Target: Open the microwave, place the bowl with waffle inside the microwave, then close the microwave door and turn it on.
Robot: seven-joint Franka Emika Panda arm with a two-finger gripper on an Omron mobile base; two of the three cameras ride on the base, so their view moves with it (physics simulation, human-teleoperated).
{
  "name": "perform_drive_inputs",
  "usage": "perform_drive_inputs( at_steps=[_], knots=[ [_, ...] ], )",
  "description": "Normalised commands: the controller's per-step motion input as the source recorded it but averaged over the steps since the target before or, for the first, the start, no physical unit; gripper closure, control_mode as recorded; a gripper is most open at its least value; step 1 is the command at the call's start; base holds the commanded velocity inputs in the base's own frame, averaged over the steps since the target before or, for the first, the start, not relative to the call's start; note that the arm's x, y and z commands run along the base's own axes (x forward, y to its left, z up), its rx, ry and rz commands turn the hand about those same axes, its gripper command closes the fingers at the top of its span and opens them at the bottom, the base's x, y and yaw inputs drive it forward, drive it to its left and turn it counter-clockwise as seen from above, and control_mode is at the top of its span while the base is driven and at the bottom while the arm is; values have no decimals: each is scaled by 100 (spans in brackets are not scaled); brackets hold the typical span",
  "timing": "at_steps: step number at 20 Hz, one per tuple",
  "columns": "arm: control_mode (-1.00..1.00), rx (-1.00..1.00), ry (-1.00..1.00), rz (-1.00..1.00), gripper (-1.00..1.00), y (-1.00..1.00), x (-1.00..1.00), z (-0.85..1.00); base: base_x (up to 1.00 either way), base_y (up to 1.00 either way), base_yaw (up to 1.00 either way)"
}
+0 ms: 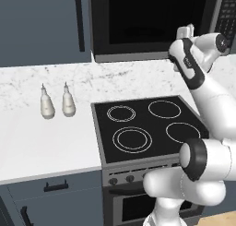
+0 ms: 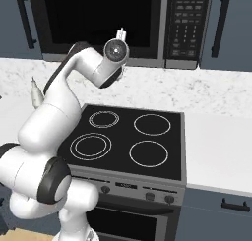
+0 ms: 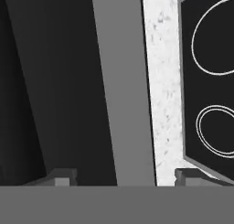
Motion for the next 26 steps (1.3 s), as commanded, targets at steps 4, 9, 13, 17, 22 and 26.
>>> perform_drive_inputs(
  at_steps=[4,9,13,17,22,26],
  knots=[
    [-100,17,-19,14,-100,3,74,-11,0,0,0],
    [-100,13,-9,17,-100,4,53,-4,0,0,0],
    [-100,1,-15,12,-100,-36,-82,0,0,0,0],
    [-100,0,-15,2,-100,-75,-100,0,0,0,0],
    [-100,0,-3,0,-100,-98,-88,0,0,0,0],
    [-100,0,0,0,-100,-100,-19,-5,0,0,0]
  ],
)
